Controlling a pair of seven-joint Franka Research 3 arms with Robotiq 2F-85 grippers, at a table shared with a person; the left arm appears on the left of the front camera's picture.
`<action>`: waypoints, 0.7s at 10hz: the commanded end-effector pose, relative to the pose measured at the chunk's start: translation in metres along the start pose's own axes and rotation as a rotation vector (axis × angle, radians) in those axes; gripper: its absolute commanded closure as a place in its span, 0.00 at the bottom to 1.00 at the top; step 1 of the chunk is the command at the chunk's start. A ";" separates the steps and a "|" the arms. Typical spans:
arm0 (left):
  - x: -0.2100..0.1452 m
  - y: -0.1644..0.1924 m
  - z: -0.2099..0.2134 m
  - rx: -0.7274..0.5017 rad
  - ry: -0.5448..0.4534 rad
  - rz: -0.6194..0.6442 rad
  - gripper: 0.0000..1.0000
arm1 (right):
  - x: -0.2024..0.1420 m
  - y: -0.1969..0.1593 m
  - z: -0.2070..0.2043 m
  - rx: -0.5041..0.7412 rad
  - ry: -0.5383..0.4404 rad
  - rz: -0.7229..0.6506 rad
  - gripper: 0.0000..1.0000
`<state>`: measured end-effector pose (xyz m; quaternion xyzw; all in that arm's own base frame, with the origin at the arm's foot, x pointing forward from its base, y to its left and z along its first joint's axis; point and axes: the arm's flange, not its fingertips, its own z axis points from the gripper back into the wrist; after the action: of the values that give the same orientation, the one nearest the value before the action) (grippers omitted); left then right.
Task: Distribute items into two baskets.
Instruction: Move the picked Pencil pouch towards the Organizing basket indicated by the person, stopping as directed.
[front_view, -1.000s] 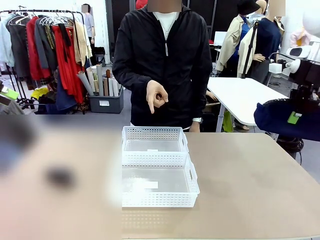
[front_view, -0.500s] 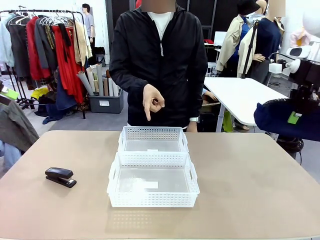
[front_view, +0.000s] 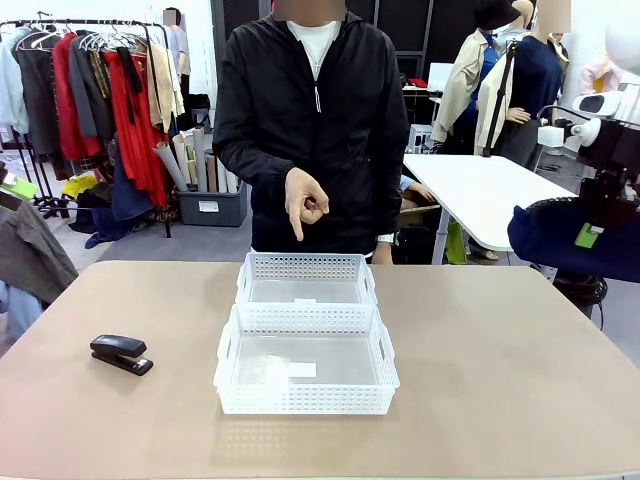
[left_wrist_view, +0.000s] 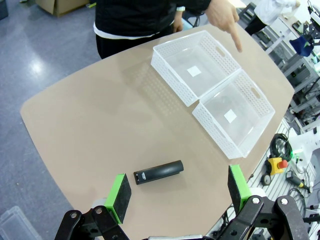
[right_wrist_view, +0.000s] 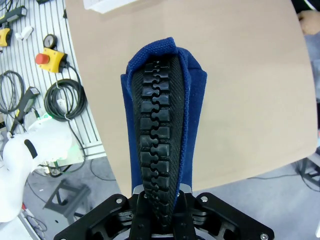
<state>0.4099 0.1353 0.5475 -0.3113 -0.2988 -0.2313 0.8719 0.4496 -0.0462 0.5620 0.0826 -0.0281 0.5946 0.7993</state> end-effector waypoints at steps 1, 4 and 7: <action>0.000 -0.001 0.000 0.003 -0.006 0.000 0.00 | 0.002 0.001 0.000 -0.014 -0.003 -0.024 1.00; 0.000 -0.001 0.000 0.003 -0.006 0.000 0.00 | 0.010 -0.015 -0.002 -0.015 0.026 -0.011 1.00; 0.000 -0.001 0.000 0.003 -0.006 0.000 0.00 | 0.030 -0.038 0.003 -0.042 0.039 0.016 1.00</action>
<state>0.4100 0.1354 0.5476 -0.3112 -0.2989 -0.2312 0.8720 0.4828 -0.0318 0.5562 0.0690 -0.0269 0.6046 0.7931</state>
